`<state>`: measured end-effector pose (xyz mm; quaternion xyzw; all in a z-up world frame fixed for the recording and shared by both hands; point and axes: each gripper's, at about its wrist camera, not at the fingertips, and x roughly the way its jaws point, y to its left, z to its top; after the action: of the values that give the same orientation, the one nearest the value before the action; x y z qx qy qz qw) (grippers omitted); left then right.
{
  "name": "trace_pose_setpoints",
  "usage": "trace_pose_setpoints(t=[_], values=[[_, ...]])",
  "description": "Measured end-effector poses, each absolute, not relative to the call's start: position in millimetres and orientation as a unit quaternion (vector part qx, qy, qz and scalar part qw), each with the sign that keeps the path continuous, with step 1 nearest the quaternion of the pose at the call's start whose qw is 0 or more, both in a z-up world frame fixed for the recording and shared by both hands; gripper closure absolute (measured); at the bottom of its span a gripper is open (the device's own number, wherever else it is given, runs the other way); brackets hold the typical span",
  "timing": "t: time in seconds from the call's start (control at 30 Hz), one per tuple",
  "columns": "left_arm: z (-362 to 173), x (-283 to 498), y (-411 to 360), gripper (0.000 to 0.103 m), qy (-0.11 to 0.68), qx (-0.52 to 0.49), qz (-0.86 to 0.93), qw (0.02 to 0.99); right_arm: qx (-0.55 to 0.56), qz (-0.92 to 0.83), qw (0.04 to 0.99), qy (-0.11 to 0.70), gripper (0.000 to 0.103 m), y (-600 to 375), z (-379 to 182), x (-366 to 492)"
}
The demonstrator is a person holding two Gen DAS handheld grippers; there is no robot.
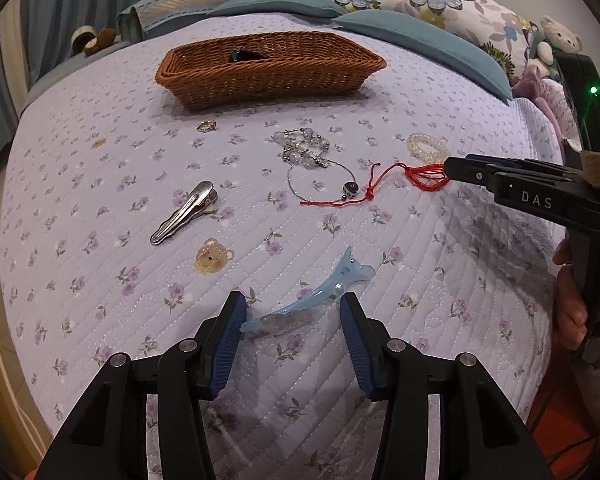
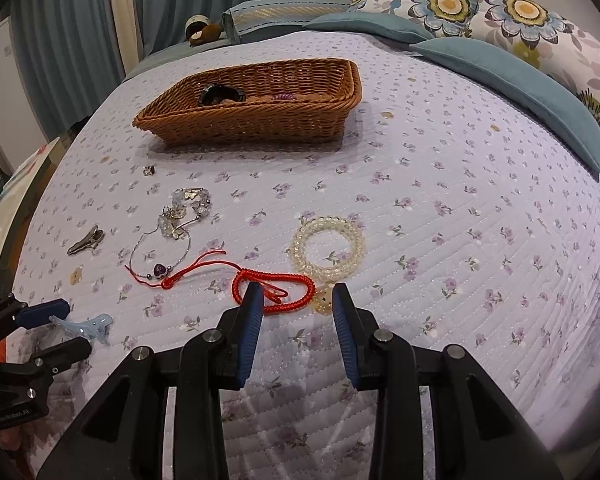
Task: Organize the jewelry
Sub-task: 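Move the left tool to the blue claw clip while the right tool moves to the cream bead bracelet, then grasp the blue claw clip with the left tool while the right tool grasps the cream bead bracelet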
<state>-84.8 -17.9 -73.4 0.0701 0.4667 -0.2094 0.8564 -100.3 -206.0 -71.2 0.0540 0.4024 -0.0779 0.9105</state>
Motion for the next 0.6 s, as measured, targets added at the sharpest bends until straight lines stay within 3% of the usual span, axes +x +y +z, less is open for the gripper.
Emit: trace_pose_setpoints(t=[0.43,0.6], values=[[-72.7,-82.6,-16.8,0.058,0.464,0.059,-0.208,0.859,0.069,-0.096,0.918,0.379,0.066,-222.3,-60.9,-98.3],[-73.1,-81.5,-17.3,0.058,0.468,0.054,-0.217,0.855,0.152,-0.087,0.905,0.387,0.065,-253.3,-68.2,-96.0]])
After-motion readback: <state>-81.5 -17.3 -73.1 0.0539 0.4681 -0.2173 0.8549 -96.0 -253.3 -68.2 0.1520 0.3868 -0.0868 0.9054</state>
